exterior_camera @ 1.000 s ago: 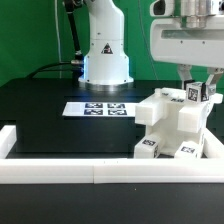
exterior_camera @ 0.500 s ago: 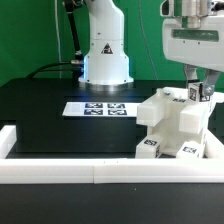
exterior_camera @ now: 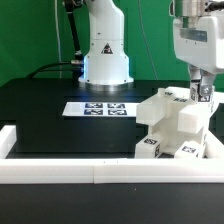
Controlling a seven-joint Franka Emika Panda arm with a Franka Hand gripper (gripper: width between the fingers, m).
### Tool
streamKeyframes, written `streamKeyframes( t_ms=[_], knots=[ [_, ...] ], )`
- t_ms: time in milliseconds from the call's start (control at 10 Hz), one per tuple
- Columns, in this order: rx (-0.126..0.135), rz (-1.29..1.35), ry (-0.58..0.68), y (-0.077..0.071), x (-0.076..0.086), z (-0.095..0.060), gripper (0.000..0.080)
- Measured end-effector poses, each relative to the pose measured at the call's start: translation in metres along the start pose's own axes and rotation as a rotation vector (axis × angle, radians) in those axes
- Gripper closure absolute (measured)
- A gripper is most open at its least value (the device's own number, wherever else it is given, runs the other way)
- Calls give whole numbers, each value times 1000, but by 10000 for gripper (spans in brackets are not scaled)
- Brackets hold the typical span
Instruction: Assemble chair
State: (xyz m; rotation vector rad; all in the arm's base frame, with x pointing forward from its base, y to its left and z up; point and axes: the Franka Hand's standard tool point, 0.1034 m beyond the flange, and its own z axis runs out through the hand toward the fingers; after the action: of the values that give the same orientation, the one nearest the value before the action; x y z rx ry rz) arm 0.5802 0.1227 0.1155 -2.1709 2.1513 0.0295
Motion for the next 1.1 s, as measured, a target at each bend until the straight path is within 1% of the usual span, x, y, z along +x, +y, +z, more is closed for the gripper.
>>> streamKeyframes(
  t_ms=[100,200,300,400,700,1100],
  knots=[
    [-3,-32,1,0,0,0,511],
    [-15,-76,-2,1,-1,-1,346],
    [-24,-97,-5,1,-2,-2,199],
    [-24,-178,-6,1,-2,-2,165],
    [-25,-549,-3,1,-2,-2,150],
    [-27,-881,-3,1,-1,-2,151]
  ],
)
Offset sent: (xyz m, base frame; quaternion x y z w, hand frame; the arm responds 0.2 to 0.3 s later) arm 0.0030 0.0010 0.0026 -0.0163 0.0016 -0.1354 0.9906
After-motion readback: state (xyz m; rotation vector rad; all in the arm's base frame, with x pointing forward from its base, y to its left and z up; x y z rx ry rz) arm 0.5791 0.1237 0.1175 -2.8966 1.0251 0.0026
